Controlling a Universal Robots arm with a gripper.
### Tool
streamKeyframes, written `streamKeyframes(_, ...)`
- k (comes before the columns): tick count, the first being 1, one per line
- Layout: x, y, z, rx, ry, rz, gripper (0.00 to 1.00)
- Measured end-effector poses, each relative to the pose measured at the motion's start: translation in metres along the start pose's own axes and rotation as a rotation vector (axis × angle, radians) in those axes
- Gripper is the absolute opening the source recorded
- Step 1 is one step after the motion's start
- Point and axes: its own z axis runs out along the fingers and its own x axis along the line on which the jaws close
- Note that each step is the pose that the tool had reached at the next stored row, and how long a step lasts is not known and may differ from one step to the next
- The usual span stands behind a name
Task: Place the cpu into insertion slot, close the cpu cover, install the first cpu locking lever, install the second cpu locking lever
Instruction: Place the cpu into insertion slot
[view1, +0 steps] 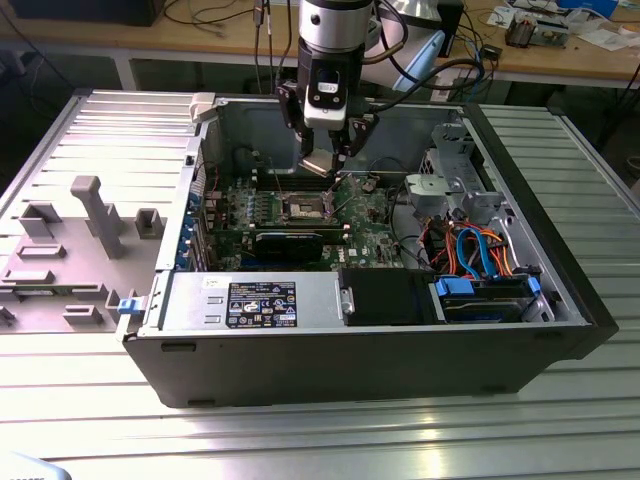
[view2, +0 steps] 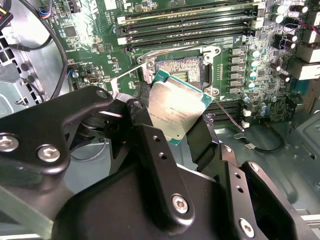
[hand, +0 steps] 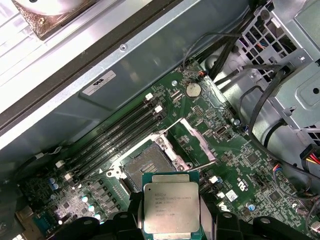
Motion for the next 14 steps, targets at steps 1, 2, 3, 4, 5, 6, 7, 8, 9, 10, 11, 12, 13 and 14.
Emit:
streamKeyframes(1,0.0000,0.0000,0.0000,0.0000,0.0000,0.001,0.55)
streamKeyframes(2,0.0000,0.0000,0.0000,0.0000,-0.0001,0.001,0.55)
streamKeyframes(3,0.0000,0.0000,0.0000,0.0000,-0.0001,0.002,0.55)
streamKeyframes(4,0.0000,0.0000,0.0000,0.0000,-0.0001,0.003,0.55)
streamKeyframes(5,0.0000,0.0000,0.0000,0.0000,-0.0002,0.004,0.55)
streamKeyframes(6,0.0000,0.0000,0.0000,-0.0001,-0.0003,0.007,0.55)
streamKeyframes(7,0.0000,0.0000,0.0000,-0.0002,-0.0004,0.009,0.55)
streamKeyframes(8,0.0000,0.0000,0.0000,-0.0002,-0.0004,0.010,0.55)
streamKeyframes(9,0.0000,0.0000,0.0000,-0.0002,-0.0005,0.011,0.55)
streamKeyframes(10,0.0000,0.0000,0.0000,-0.0002,-0.0006,0.013,0.55)
streamKeyframes(11,0.0000,0.0000,0.0000,-0.0003,-0.0006,0.014,0.55)
streamKeyframes(12,0.0000,0.0000,0.0000,-0.0003,-0.0007,0.015,0.55)
streamKeyframes(13,0.0000,0.0000,0.0000,-0.0003,-0.0007,0.015,0.55)
streamKeyframes(14,0.0000,0.0000,0.0000,-0.0003,-0.0008,0.016,0.55)
